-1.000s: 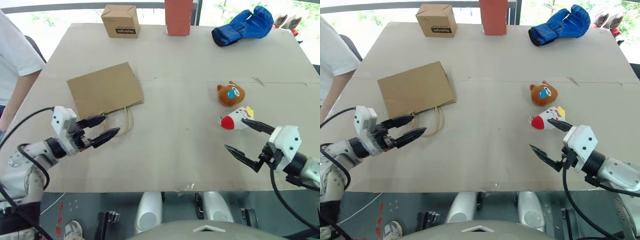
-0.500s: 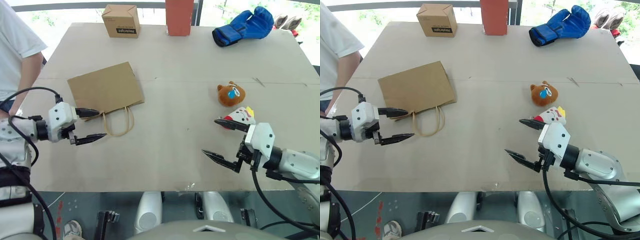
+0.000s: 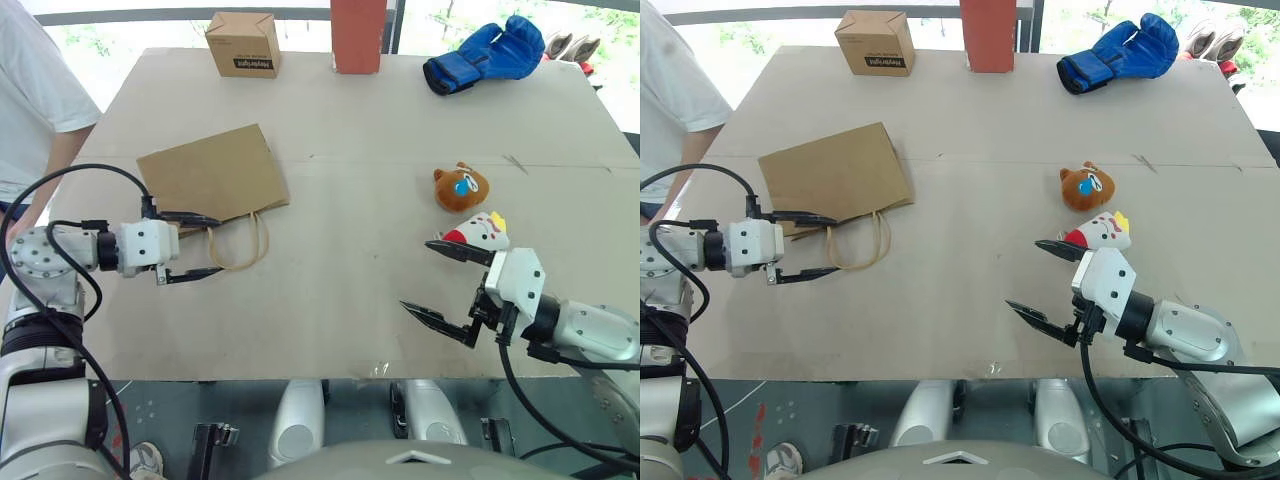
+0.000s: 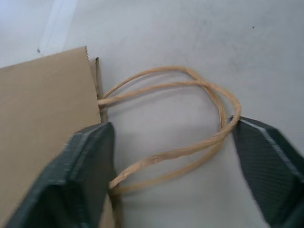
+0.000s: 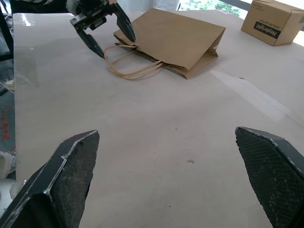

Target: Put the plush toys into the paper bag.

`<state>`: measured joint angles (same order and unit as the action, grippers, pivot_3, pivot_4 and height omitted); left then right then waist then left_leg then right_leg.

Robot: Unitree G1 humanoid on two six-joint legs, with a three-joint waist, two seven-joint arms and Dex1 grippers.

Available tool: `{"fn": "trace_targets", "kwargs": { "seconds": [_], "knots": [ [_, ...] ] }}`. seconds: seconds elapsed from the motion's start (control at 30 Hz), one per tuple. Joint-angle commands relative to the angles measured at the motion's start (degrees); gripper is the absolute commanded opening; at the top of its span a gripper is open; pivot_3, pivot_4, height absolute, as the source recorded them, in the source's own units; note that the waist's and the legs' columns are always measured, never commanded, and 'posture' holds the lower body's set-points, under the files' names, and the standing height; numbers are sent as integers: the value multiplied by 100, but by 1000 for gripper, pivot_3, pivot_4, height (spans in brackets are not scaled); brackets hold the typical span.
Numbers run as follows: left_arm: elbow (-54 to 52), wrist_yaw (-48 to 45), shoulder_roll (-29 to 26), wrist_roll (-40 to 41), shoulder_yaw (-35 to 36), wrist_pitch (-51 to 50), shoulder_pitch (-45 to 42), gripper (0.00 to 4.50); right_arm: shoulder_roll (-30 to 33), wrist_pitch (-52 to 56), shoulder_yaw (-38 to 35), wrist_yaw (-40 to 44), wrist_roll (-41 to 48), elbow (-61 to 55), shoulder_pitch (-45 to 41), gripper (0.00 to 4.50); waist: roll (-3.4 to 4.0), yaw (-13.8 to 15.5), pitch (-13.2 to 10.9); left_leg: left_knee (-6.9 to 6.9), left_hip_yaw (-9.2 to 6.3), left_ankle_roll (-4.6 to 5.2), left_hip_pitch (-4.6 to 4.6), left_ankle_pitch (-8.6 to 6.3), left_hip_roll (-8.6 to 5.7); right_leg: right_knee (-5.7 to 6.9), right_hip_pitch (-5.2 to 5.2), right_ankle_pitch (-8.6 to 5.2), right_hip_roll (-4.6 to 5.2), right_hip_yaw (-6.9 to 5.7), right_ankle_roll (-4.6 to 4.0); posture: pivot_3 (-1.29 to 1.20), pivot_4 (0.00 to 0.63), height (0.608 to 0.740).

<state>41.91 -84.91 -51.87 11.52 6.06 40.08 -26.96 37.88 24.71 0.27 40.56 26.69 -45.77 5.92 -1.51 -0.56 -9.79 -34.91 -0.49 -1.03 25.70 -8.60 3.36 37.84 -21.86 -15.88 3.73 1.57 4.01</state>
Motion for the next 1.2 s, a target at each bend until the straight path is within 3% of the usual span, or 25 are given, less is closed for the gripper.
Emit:
{"fn": "trace_targets", "kwargs": {
  "seconds": [0.03, 0.13, 0.23, 0.33, 0.47, 0.6, 0.77, 1.2],
  "knots": [
    [-538, 108, 71, 338, 53, -400, 111, 2448, -39, -97, 20, -95, -52, -168, -18, 4500, 0, -4, 0, -2, 0, 0, 0, 0, 0, 1, 0, 0, 0, 0, 0, 0, 150, 740],
    [-1021, 280, 198, 568, 108, -1002, 259, 1246, -95, -83, 51, -194, -96, -136, -24, 4500, 0, -6, 0, -4, -2, 0, -1, 0, 1, 4, 1, 0, -3, 0, 1, 0, 150, 740],
    [-1678, 510, 389, 874, 102, -1838, 380, 3, -181, 1, 92, -298, -105, -55, -49, 3537, 0, -5, 0, -7, -4, 0, -1, 0, 2, 7, 2, 1, -3, 0, 1, 0, 150, 740],
    [-2271, 704, 577, 1070, 49, -2437, 470, 0, -234, -39, 141, -339, -171, 15, -75, 1991, 0, -7, 0, -12, -4, 0, -1, 0, 2, 8, 5, 1, -5, 0, 2, 0, 150, 740],
    [-3612, 1298, 1422, 1555, -448, -3683, 271, 0, -361, -132, 346, -460, -444, 255, -251, 172, 1, 43, 0, -21, -7, 0, -1, 0, 1, 7, 15, 1, -5, -1, 3, 0, 150, 740],
    [-4172, 1694, 2103, 1692, -760, -4269, 45, 0, -518, -305, 763, -505, -899, 697, -519, 172, -1, 21, 1, -33, -10, 1, -1, 1, -1, 10, 18, 3, -9, 0, 6, 0, 150, 740],
    [-4683, 1972, 2846, 1966, -1097, -4837, -127, 0, -926, -774, 1402, -629, -1758, 2088, -1415, 172, 0, -50, 0, -33, -16, 1, -7, 1, -1, 14, 19, 13, -18, 5, 24, 0, 150, 740],
    [-4972, 2654, 3390, 2197, -864, -5233, -323, 0, -2920, -1891, 2093, -128, -2145, 6047, -3534, 172, 9, -24, -5, -29, -42, 1, -3, 1, 2, 15, 19, 15, -43, 5, 27, 0, 150, 740]
  ]
}}
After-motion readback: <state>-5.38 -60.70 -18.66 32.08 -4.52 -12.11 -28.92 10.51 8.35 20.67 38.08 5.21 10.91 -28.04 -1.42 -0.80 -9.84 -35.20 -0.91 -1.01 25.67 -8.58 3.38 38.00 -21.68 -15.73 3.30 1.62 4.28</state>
